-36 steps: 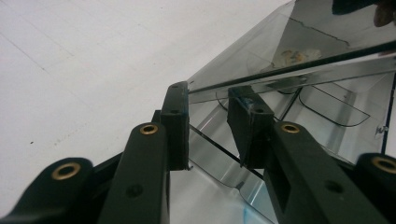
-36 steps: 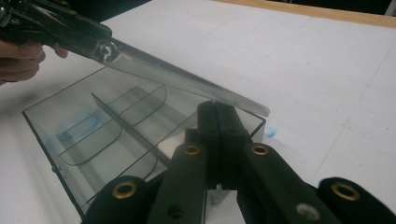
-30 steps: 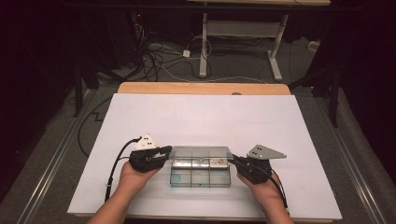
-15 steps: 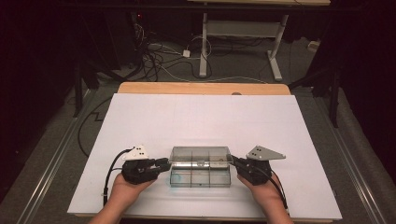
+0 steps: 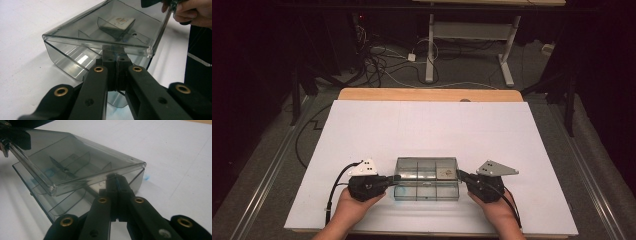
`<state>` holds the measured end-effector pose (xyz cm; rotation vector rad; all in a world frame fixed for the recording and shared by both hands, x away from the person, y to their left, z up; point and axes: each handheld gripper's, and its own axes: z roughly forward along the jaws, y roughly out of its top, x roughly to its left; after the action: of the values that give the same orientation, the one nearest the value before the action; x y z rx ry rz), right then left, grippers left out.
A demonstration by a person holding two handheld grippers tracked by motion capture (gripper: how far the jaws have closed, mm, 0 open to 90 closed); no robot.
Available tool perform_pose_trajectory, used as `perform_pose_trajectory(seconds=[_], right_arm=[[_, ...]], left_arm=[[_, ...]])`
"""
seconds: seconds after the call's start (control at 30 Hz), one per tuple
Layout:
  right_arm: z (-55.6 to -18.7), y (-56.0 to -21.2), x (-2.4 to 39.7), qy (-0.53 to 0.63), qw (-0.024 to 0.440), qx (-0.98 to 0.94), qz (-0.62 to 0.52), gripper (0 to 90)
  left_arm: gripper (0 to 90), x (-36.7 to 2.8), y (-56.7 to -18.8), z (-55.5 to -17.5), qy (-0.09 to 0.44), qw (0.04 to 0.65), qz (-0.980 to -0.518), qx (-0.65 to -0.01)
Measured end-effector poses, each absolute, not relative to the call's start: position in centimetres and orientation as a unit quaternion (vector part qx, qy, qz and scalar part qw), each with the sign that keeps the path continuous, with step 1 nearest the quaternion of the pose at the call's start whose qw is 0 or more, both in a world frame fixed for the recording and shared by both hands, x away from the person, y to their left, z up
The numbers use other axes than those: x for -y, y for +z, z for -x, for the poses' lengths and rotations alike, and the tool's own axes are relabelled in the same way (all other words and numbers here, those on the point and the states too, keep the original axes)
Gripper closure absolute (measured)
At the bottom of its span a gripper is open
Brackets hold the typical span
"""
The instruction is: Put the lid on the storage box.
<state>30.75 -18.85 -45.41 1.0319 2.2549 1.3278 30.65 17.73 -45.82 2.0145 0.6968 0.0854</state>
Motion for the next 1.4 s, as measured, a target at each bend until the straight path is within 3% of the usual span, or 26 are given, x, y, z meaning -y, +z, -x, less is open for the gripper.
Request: perform_pose_trajectory(seconds=[0.4,0.57,0.83,0.93,1.4], right_arm=[[-29.8,-46.0,21.8,0.451,0.188,-0.776,-0.399,86.7],[-29.1,-46.6,23.5,0.435,0.193,-0.77,-0.426,66.8],[-28.3,-47.5,24.6,0.412,0.206,-0.768,-0.444,15.6],[-28.5,-47.6,24.5,0.403,0.212,-0.764,-0.456,4.0],[-28.6,-47.7,24.3,0.401,0.21,-0.761,-0.465,0.8]], left_arm=[[87.5,-18.0,-46.2,-29.3,0.044,0.475,-0.834,-0.278],[87.5,-18.2,-46.4,-28.9,0.044,0.471,-0.837,-0.276],[87.5,-18.3,-46.7,-28.4,0.041,0.463,-0.843,-0.271],[87.5,-18.3,-46.7,-28.3,0.041,0.463,-0.843,-0.27],[87.5,-19.0,-47.7,-28.2,0.036,0.444,-0.85,-0.28]])
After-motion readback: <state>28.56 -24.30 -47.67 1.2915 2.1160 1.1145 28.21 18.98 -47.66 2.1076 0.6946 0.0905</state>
